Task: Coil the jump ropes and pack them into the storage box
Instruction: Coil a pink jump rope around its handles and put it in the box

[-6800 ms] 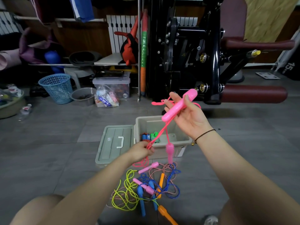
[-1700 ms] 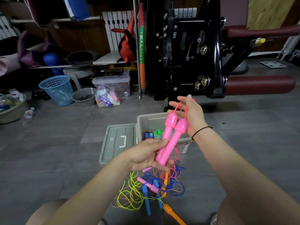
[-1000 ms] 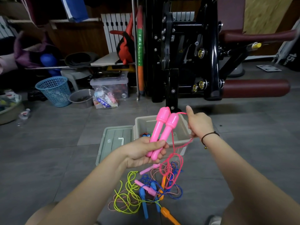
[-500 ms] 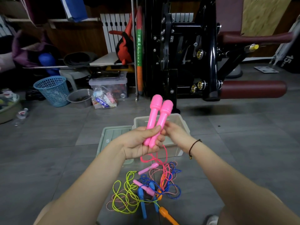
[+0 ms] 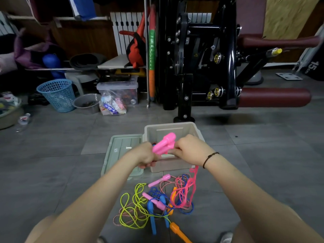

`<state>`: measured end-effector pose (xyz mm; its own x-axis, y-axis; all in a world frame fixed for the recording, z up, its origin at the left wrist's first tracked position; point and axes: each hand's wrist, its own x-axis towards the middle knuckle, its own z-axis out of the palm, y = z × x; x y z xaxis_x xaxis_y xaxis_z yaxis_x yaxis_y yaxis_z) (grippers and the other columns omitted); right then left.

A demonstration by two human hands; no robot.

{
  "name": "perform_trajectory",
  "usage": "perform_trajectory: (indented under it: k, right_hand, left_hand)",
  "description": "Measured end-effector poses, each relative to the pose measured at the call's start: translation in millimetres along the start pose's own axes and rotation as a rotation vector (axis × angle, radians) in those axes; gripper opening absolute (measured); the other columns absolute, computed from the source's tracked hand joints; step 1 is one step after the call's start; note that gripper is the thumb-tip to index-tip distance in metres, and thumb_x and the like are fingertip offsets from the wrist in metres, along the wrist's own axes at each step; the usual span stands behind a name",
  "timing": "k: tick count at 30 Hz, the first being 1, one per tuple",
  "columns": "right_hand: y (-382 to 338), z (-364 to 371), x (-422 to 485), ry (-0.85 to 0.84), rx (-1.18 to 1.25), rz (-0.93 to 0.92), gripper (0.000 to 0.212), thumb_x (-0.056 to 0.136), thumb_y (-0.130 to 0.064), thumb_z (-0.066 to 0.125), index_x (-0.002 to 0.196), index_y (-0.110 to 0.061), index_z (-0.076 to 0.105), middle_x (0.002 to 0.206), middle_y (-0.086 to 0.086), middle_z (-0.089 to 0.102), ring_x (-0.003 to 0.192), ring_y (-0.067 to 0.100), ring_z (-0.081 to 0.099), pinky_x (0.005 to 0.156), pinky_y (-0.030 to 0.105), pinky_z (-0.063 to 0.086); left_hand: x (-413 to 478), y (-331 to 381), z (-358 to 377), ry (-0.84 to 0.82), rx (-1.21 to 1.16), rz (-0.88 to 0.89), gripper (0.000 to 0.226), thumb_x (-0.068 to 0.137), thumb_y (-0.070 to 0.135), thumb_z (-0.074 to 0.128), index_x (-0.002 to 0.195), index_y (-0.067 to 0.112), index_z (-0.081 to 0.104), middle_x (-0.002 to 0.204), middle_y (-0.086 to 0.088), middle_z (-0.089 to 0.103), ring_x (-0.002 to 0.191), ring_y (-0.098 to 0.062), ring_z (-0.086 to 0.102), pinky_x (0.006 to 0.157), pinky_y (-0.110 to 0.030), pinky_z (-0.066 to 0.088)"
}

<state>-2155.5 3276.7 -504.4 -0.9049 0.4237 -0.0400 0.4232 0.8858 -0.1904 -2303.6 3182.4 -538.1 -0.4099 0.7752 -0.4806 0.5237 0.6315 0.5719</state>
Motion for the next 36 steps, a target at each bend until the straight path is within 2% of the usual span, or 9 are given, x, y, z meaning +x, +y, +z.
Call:
perform_trajectory:
  k: [5,8,11,17,22,25,30,34,36]
  right_hand:
    - [8,-4,-1,0.134,-0.058,0.018,0.055,0.087,-0.063,0.043,0.059,-0.018,0.055,0.058,-0.001,0.053,0.068,0.02,0.054,0.058,0.028,0.044]
    - [7,-1,-2,0.146,-0.036,-0.022,0.056,0.085,-0.063,0.047,0.051,-0.019,0.041,0.05,-0.002,0.041,0.062,0.019,0.047,0.049,0.026,0.031]
    - [13,5,2,0.062,0.15,-0.049,0.054,0.085,-0.056,0.054,0.047,-0.02,0.042,0.047,-0.001,0.039,0.051,0.014,0.039,0.049,0.029,0.03]
    - [10,6,3,-0.099,0.672,-0.035,0.041,0.09,-0.042,0.052,0.056,-0.019,0.056,0.051,0.0,0.043,0.048,0.008,0.036,0.049,0.02,0.032]
    - [9,4,8,0.007,1.302,0.153,0.044,0.091,-0.01,0.055,0.048,-0.017,0.056,0.039,-0.01,0.043,0.035,0.002,0.04,0.04,0.016,0.037]
    - [5,8,9,0.005,1.25,0.112,0.027,0.095,-0.022,0.051,0.071,-0.012,0.052,0.042,-0.01,0.03,0.036,0.005,0.025,0.038,0.017,0.028]
    - [-7,3,4,-0.061,1.148,0.097,0.027,0.101,-0.021,0.038,0.083,-0.013,0.056,0.052,-0.004,0.038,0.039,0.005,0.03,0.038,0.018,0.038]
    - [-14,2,1,-0.11,0.928,0.068,0.024,0.101,-0.024,0.038,0.09,-0.016,0.057,0.052,-0.007,0.035,0.037,0.002,0.029,0.04,0.017,0.031]
    - [-15,3,1,-0.047,0.686,0.007,0.024,0.098,-0.025,0.044,0.095,-0.01,0.062,0.051,-0.01,0.039,0.039,0.001,0.036,0.044,0.013,0.027]
  left_hand:
    - [-8,-3,-3,-0.138,0.377,-0.055,0.021,0.093,0.028,0.058,0.081,0.01,0.059,0.064,0.004,0.062,0.044,-0.012,0.048,0.045,-0.022,0.04]
    - [-24,1,0,-0.256,0.56,0.062,0.019,0.093,0.026,0.059,0.089,0.009,0.067,0.062,0.009,0.059,0.044,-0.01,0.05,0.047,-0.022,0.042]
    - [-37,1,-2,-0.2,0.701,0.238,0.025,0.088,0.036,0.062,0.076,0.015,0.063,0.069,0.001,0.06,0.065,-0.02,0.055,0.063,-0.029,0.044]
    - [-63,-2,-18,-0.171,0.377,0.502,0.017,0.086,0.034,0.066,0.082,0.02,0.057,0.068,0.009,0.058,0.062,-0.008,0.052,0.059,-0.022,0.038]
    - [-68,-5,-35,-0.051,-0.049,0.591,0.014,0.086,0.022,0.068,0.081,0.011,0.061,0.063,0.009,0.058,0.055,-0.006,0.049,0.056,-0.02,0.04]
    - [-60,-6,-36,0.065,-0.384,0.506,0.009,0.089,0.015,0.063,0.083,0.009,0.062,0.058,0.006,0.058,0.05,-0.009,0.047,0.047,-0.021,0.04]
    - [-36,-12,-44,0.274,-0.642,0.283,0.014,0.091,0.017,0.06,0.088,0.004,0.065,0.061,-0.001,0.055,0.049,-0.01,0.041,0.04,-0.018,0.033]
    - [-27,-11,-38,0.425,-0.352,0.148,0.025,0.089,0.028,0.062,0.08,0.005,0.067,0.063,-0.003,0.061,0.053,-0.018,0.049,0.048,-0.025,0.037]
    - [-27,-5,-27,0.483,-0.068,0.089,0.028,0.09,0.037,0.059,0.084,0.01,0.066,0.077,-0.007,0.068,0.072,-0.024,0.062,0.06,-0.028,0.042]
